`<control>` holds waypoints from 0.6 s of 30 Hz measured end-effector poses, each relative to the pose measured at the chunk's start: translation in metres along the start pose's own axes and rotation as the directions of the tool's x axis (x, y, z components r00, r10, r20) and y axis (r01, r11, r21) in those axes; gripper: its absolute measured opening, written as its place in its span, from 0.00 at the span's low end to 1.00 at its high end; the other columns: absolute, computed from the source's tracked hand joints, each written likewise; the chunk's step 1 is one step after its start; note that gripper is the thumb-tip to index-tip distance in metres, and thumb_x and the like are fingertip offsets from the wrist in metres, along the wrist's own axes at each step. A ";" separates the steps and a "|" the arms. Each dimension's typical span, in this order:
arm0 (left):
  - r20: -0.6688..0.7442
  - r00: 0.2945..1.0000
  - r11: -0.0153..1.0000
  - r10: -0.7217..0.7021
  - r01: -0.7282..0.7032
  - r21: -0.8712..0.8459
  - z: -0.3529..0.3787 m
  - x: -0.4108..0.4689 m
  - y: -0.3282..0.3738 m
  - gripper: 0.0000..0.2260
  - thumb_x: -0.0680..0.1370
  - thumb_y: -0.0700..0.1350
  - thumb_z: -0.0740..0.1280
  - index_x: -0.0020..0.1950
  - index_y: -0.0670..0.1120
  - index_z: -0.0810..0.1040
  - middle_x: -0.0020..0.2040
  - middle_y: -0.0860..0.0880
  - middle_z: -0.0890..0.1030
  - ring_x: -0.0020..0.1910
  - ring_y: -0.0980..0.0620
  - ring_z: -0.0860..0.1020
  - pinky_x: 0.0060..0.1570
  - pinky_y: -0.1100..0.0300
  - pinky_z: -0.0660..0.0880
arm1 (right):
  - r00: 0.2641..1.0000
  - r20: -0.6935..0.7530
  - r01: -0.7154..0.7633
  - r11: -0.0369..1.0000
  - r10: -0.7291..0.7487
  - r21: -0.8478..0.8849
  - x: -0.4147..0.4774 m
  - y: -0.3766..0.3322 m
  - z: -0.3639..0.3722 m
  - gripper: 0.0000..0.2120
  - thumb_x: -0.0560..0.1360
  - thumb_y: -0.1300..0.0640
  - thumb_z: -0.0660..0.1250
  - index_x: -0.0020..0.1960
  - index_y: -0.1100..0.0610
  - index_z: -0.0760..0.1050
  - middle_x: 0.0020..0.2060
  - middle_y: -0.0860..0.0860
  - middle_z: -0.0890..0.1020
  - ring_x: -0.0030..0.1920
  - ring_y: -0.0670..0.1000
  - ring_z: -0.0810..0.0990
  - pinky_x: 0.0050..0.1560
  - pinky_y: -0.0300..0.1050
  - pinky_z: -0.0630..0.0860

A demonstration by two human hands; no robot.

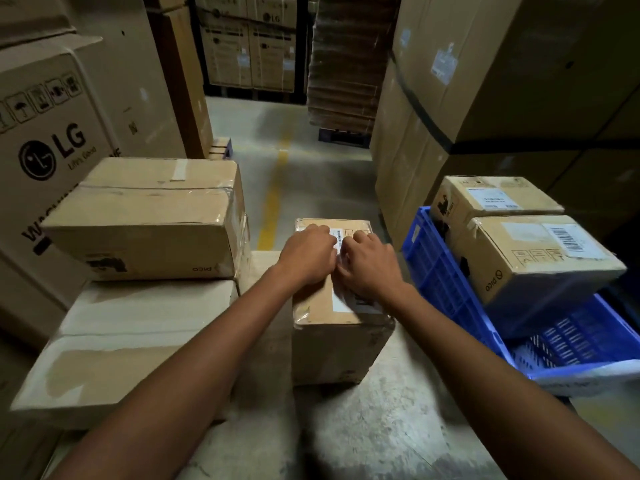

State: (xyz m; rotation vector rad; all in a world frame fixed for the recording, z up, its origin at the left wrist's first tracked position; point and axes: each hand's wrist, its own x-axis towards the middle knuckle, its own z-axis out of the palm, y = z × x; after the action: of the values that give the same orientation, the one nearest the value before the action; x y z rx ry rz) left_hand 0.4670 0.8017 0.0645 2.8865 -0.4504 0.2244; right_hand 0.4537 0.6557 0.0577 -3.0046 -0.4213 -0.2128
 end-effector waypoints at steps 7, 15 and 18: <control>-0.046 0.967 0.961 -0.252 0.244 -0.128 0.035 -0.012 -0.005 0.20 0.85 0.50 0.55 0.78 0.51 0.65 0.81 0.48 0.58 0.81 0.46 0.51 0.76 0.37 0.48 | 0.992 -0.122 -0.025 0.998 0.031 0.049 -0.001 -0.006 0.028 0.18 0.81 0.44 0.56 0.61 0.53 0.76 0.58 0.52 0.79 0.57 0.53 0.75 0.53 0.51 0.72; -0.143 0.855 0.781 -0.499 0.373 -0.501 0.041 -0.013 -0.008 0.26 0.83 0.46 0.62 0.80 0.52 0.60 0.78 0.47 0.65 0.75 0.45 0.66 0.68 0.46 0.71 | 0.997 -0.069 -0.028 0.993 0.037 0.119 -0.009 -0.005 0.031 0.25 0.82 0.43 0.57 0.73 0.56 0.70 0.73 0.55 0.72 0.73 0.54 0.68 0.74 0.51 0.62; -0.043 0.807 0.606 -0.589 0.407 -0.684 0.041 -0.012 -0.004 0.23 0.82 0.45 0.62 0.77 0.53 0.65 0.70 0.48 0.75 0.64 0.46 0.76 0.59 0.47 0.78 | 0.995 -0.051 -0.078 0.981 0.088 0.177 -0.014 0.001 0.031 0.28 0.82 0.40 0.57 0.76 0.54 0.67 0.77 0.53 0.67 0.78 0.54 0.62 0.77 0.52 0.55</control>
State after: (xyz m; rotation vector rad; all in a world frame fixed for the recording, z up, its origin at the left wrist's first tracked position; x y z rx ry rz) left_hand 0.4621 0.7990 0.0217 2.1171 0.3126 0.2830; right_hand 0.4443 0.6542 0.0252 -2.8287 -0.2914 -0.2425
